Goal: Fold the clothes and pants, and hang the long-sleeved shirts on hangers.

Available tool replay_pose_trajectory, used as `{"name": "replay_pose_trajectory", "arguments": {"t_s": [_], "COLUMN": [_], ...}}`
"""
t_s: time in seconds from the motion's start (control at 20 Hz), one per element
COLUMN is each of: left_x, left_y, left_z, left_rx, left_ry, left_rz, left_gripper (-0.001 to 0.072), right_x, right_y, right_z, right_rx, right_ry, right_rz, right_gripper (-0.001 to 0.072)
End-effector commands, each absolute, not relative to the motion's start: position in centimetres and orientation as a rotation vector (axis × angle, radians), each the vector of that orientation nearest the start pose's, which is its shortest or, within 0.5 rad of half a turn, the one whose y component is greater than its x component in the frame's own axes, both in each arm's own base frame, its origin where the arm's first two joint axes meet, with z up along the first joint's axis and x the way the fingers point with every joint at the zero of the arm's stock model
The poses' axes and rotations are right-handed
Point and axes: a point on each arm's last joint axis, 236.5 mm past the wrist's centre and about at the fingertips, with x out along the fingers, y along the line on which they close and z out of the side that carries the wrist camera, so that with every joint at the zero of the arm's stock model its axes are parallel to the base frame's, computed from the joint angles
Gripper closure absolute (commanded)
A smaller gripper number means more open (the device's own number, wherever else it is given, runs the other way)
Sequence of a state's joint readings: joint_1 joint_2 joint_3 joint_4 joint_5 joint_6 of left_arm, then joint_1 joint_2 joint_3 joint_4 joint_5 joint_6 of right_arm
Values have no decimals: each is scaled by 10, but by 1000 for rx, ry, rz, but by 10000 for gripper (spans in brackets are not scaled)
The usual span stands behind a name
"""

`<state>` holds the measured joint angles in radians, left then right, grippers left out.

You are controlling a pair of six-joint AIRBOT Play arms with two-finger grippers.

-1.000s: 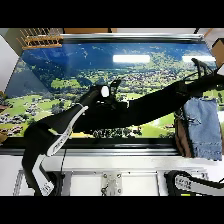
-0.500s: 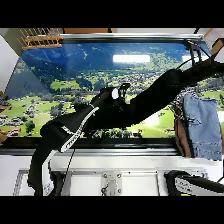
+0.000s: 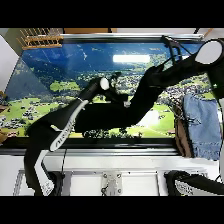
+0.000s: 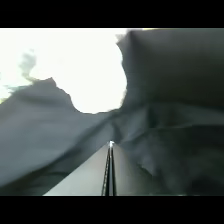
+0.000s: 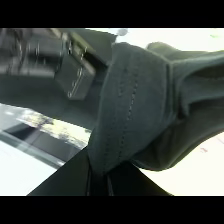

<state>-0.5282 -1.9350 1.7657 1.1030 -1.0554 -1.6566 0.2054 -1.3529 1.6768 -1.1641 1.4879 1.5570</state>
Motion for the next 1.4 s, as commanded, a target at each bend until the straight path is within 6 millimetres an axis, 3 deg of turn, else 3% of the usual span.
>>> {"name": "replay_pose_trajectory", "arguments": {"t_s": [0.0, 0.2, 0.4, 0.65, 0.85, 0.9, 0.95, 1.0, 1.05, 1.1, 1.2, 1.3, 1.35], "left_x": [465, 491, 499, 495, 491, 490, 489, 489, 489, 489, 486, 482, 479], "left_y": [-300, -226, -162, -101, -71, -69, -68, -69, -69, -69, -69, -70, -72], "left_z": [-9, 43, 86, 125, 145, 148, 151, 154, 155, 156, 154, 152, 151], "left_rx": [-245, -312, -342, -364, -383, -385, -383, -382, -381, -379, -373, -367, -355], "left_ry": [1270, 1187, 1111, 1044, 1006, 998, 991, 986, 982, 978, 990, 1012, 1018], "left_rz": [-547, -461, -395, -323, -279, -274, -274, -275, -276, -277, -281, -288, -298], "left_gripper": [700, 700, 700, 700, 700, 700, 700, 700, 700, 700, 700, 700, 700], "right_x": [376, 370, 361, 348, 340, 339, 337, 333, 332, 333, 346, 367, 378], "right_y": [229, 298, 363, 426, 468, 480, 493, 503, 512, 517, 504, 466, 436], "right_z": [164, 153, 121, 54, 2, -4, -6, -2, 7, 20, 48, 71, 74], "right_rx": [172, 231, 278, 277, 307, 343, 385, 416, 445, 478, 467, 424, 413], "right_ry": [1140, 1144, 1186, 1266, 1292, 1289, 1282, 1268, 1242, 1215, 1143, 1082, 1073], "right_rz": [632, 757, 830, 855, 853, 858, 871, 900, 941, 975, 1007, 1004, 967], "right_gripper": [699, 699, 699, 699, 684, 561, 281, 87, 51, 52, 64, 64, 64]}}
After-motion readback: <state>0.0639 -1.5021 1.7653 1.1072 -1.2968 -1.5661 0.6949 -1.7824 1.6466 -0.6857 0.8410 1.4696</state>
